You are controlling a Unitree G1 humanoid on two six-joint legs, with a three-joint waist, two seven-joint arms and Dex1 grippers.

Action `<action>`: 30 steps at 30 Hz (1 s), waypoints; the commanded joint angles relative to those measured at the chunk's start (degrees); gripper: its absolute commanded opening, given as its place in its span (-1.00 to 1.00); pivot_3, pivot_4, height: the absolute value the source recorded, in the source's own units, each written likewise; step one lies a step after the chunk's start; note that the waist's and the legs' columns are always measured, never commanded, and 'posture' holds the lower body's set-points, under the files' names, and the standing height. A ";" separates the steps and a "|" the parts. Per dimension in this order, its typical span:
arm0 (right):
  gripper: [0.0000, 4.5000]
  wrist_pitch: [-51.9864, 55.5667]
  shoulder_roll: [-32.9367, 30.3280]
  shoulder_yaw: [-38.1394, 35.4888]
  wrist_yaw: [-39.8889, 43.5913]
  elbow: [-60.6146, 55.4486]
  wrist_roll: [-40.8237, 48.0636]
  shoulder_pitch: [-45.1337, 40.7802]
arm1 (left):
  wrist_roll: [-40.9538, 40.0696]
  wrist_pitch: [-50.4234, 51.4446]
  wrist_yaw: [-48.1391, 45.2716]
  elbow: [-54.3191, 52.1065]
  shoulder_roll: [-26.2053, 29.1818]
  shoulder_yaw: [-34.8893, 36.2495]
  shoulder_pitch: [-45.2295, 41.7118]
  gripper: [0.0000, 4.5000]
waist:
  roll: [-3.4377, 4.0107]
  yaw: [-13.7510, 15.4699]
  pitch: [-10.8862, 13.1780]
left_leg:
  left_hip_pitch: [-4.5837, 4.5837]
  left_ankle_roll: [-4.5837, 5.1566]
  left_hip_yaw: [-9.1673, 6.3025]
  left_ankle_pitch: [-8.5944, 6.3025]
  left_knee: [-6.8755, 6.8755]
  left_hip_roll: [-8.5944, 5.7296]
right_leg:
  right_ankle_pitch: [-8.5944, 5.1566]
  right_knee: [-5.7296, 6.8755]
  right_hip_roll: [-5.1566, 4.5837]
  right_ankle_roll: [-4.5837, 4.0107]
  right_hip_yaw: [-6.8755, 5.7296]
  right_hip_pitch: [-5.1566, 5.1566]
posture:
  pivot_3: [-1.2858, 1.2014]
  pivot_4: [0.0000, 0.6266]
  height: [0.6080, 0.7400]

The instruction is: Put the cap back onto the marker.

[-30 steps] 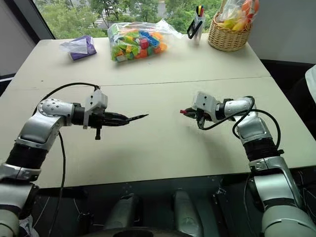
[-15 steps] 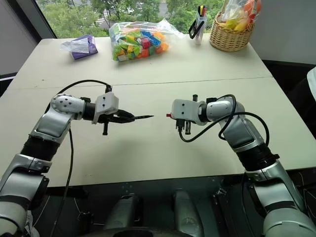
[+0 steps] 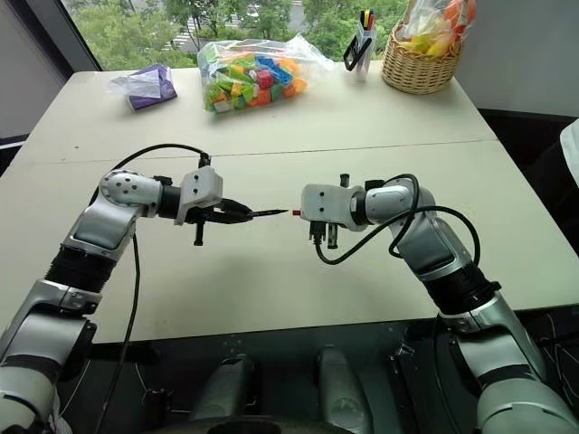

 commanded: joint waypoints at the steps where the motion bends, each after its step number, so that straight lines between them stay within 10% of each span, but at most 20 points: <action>1: -0.98 0.22 0.34 -0.37 -0.96 -2.49 -0.29 -1.37 | -0.36 0.12 -0.35 -1.04 0.11 0.84 -1.38 -1.00 | 0.00 0.01 0.00 | 0.00 0.00 0.00 0.00 0.00 0.00 | 0.00 0.00 0.00 0.00 0.00 0.00 | 0.03 -0.52 1.00; 30: -0.98 2.04 -0.59 0.10 1.25 -5.26 -0.23 -1.09 | 0.79 -0.31 -1.24 -0.59 -0.35 0.41 -1.94 -1.00 | 0.00 0.03 0.00 | -0.01 0.00 0.00 0.00 0.00 0.00 | 0.00 0.00 0.00 0.00 0.00 0.00 | 0.03 -0.52 1.00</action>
